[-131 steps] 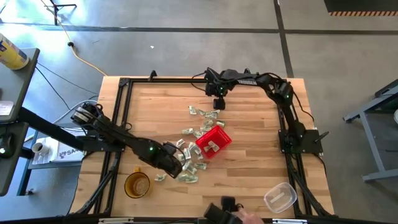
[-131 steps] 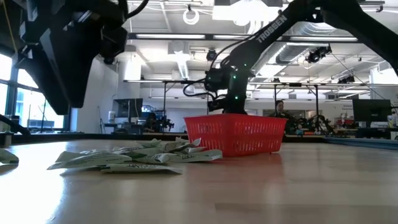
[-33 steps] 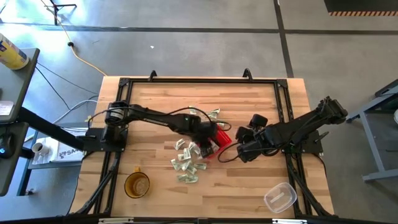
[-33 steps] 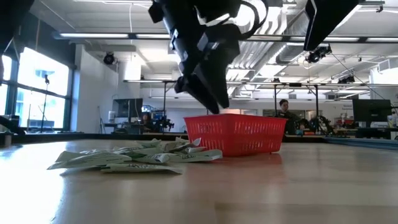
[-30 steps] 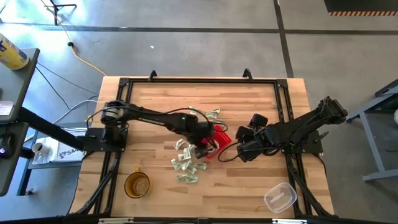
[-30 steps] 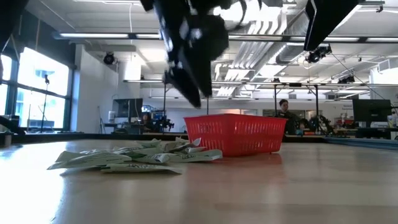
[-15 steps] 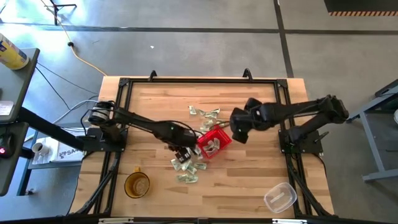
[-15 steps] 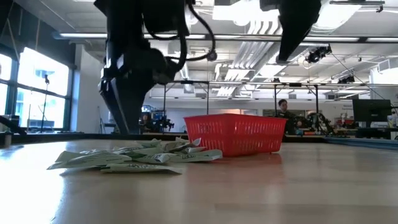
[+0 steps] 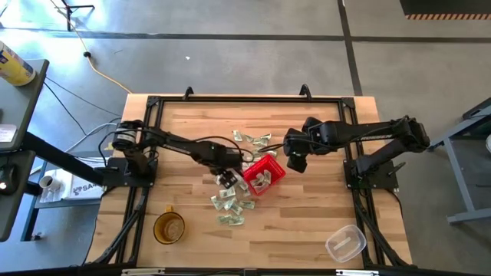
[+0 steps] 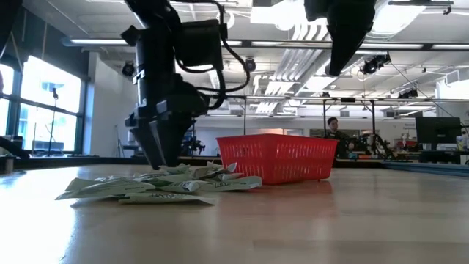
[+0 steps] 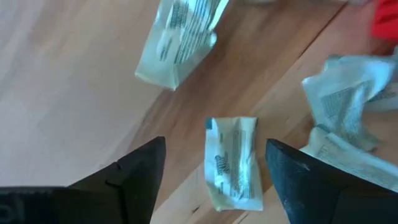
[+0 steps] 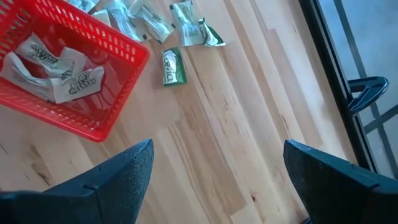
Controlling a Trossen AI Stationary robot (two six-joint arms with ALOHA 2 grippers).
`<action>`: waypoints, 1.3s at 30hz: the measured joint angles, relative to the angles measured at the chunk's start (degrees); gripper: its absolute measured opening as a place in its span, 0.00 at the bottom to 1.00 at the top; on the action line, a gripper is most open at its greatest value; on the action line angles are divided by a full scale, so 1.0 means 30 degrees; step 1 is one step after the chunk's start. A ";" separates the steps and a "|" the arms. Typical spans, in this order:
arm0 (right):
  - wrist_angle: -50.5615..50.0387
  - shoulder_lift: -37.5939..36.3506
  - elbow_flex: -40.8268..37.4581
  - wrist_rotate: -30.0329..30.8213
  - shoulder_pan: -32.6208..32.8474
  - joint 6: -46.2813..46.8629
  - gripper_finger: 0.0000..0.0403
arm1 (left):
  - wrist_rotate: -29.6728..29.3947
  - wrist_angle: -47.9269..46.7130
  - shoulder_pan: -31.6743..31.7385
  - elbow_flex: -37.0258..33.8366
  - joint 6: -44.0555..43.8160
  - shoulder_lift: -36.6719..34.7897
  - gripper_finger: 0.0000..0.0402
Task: Pick and place items into bin
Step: Put the light green stevia packet into the red bin
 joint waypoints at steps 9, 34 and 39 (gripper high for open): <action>0.0160 0.0000 0.0000 -0.0003 0.0000 0.0056 0.87 | 0.0379 0.0177 -0.0027 -0.0202 0.0507 0.0584 0.61; -0.2913 -0.0178 -0.0007 -0.0428 0.0007 0.0734 0.87 | 0.1790 0.2559 -0.0173 0.8098 0.4439 0.0243 0.07; -0.2760 -0.0204 -0.0014 -0.1247 -0.0463 0.0270 0.87 | 0.2143 0.3336 -0.0163 0.8315 0.4362 0.2111 0.12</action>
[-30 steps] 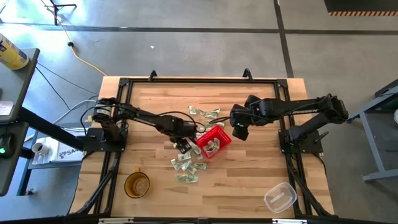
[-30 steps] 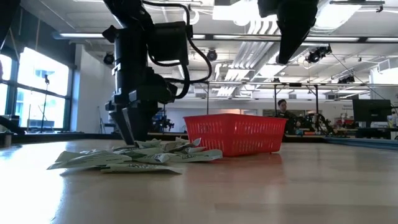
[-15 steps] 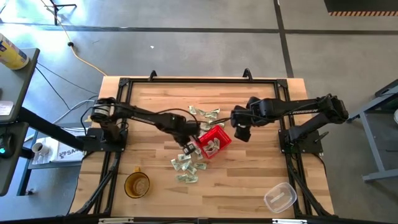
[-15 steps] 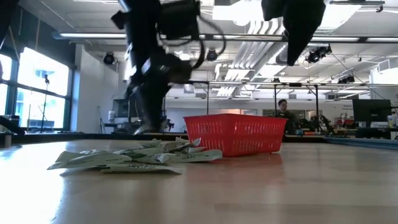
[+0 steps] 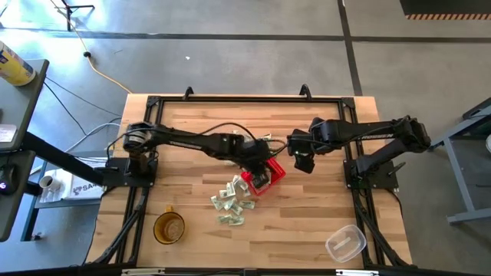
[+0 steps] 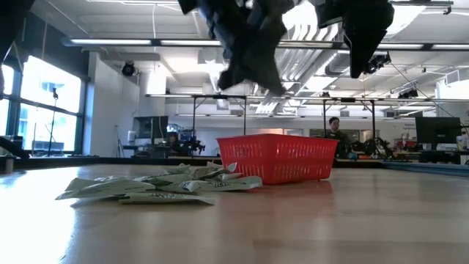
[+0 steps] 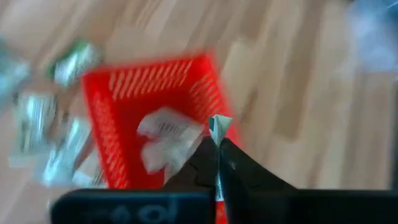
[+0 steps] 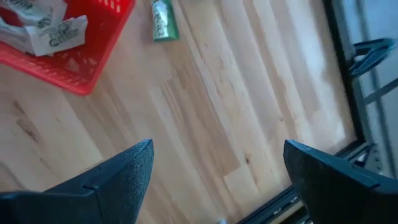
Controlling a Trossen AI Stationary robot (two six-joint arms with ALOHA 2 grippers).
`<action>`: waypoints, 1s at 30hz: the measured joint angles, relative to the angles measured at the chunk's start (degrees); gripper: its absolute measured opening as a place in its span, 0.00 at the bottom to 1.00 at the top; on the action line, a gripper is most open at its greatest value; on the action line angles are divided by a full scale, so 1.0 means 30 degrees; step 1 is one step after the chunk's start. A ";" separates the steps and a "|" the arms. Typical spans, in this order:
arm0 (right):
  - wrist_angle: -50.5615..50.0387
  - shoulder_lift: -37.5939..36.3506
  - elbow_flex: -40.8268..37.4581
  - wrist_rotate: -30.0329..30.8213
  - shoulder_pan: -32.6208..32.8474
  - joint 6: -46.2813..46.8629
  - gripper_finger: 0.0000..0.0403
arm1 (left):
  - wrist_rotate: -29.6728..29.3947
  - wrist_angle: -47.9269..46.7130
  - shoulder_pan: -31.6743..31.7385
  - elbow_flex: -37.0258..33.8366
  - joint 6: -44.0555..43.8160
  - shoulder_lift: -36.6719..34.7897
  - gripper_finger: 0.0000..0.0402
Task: Pick and place items into bin
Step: Put the light green stevia packet into the red bin, then put the green stevia packet into the red bin
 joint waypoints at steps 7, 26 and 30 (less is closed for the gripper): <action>0.1103 0.0000 -0.0008 -0.0972 -0.1167 -0.1553 0.87 | -0.0294 -0.1716 -0.0447 0.0008 -0.1579 0.0520 0.62; 1.6708 0.0602 -0.6200 -1.0352 -0.8232 -0.8715 0.87 | -0.5520 -0.5804 -0.4973 -0.6308 -0.8634 -1.0231 0.85; 2.0757 0.1840 -0.7550 -0.7208 -0.8331 -0.7666 0.87 | -0.4901 -0.4952 -0.5038 -0.8296 -1.0793 -1.1790 0.86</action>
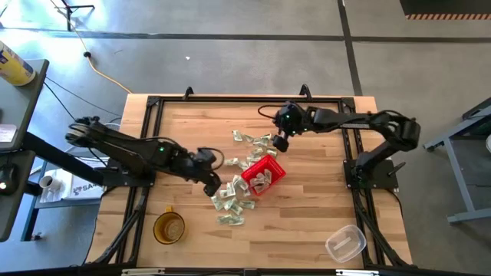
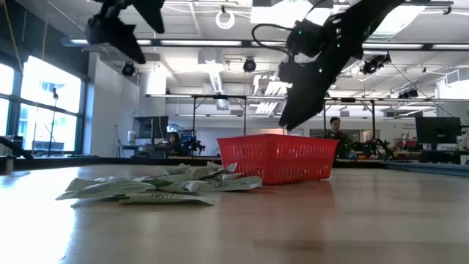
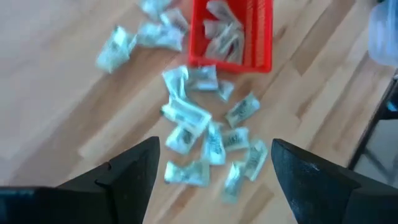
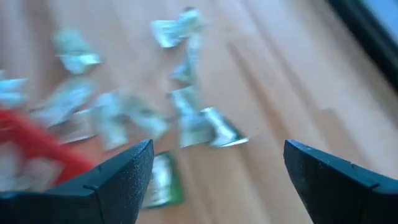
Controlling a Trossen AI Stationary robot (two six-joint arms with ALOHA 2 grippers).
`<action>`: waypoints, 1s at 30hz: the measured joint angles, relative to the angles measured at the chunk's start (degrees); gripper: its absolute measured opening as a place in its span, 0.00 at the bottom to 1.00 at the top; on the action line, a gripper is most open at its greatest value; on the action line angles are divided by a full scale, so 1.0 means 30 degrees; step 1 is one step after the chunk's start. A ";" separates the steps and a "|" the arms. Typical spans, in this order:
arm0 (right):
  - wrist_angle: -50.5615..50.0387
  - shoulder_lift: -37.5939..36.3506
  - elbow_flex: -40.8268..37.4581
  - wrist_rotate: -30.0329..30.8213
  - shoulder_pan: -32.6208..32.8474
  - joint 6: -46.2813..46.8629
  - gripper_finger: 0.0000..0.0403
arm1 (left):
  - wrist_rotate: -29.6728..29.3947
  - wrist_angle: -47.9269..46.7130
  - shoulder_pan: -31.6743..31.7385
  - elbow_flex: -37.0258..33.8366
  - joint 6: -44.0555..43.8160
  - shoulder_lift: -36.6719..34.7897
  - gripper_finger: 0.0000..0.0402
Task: Pick and place items into bin
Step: Put the green stevia packet into the red bin
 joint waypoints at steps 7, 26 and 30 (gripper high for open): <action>0.0058 0.2841 0.2350 0.1199 0.0203 -0.0210 0.87 | 0.0523 -0.0135 0.0053 -0.0855 -0.0683 -0.0629 0.86; -0.5979 0.9702 0.8022 0.1210 -0.0993 -0.0414 0.75 | 0.0495 -0.0422 0.0045 -0.0855 -0.0271 -0.0630 0.86; -0.6641 0.9912 0.8475 0.1870 -0.0968 -0.0358 0.53 | 0.0495 -0.0409 0.0053 -0.0855 -0.0235 -0.0630 0.86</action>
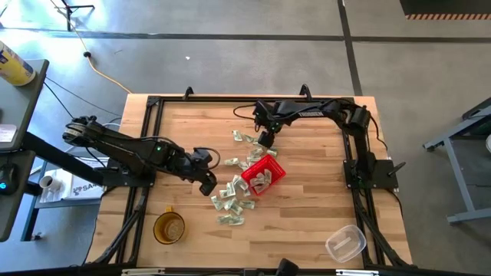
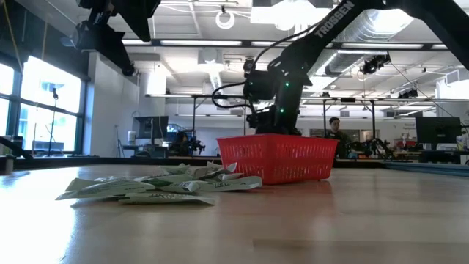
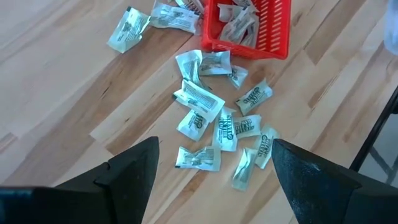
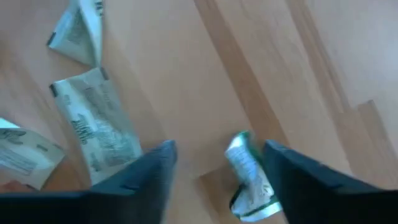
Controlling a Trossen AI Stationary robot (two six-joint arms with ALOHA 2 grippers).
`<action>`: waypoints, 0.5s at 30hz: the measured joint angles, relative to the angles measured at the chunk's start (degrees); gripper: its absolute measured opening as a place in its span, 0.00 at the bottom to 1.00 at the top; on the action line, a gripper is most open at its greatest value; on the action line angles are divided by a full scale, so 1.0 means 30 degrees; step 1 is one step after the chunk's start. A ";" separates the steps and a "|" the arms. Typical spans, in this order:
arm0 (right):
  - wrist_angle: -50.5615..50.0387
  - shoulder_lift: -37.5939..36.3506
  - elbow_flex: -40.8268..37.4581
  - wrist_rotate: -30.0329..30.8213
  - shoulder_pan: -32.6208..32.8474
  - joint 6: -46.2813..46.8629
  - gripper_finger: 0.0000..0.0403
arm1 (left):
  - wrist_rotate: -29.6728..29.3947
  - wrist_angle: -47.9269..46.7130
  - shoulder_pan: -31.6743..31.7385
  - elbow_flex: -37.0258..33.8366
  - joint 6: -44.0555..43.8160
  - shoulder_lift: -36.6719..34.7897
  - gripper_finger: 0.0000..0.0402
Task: Pick and place items into bin
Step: Put the green stevia packet into the red bin
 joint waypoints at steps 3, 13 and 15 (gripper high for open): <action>-0.0564 0.0000 0.0000 0.0058 -0.0314 0.0579 0.29 | -0.0007 0.0039 0.0000 0.0000 0.0000 0.0000 0.86; -0.2032 -0.2313 -0.0043 -0.2793 -0.0086 0.1490 0.02 | -0.0124 0.0148 0.0000 0.0007 -0.0007 0.0000 0.86; -0.2212 -0.3620 -0.0029 -0.3760 0.0351 0.1729 0.02 | -0.0251 0.0190 0.0000 0.0007 -0.0007 0.0000 0.86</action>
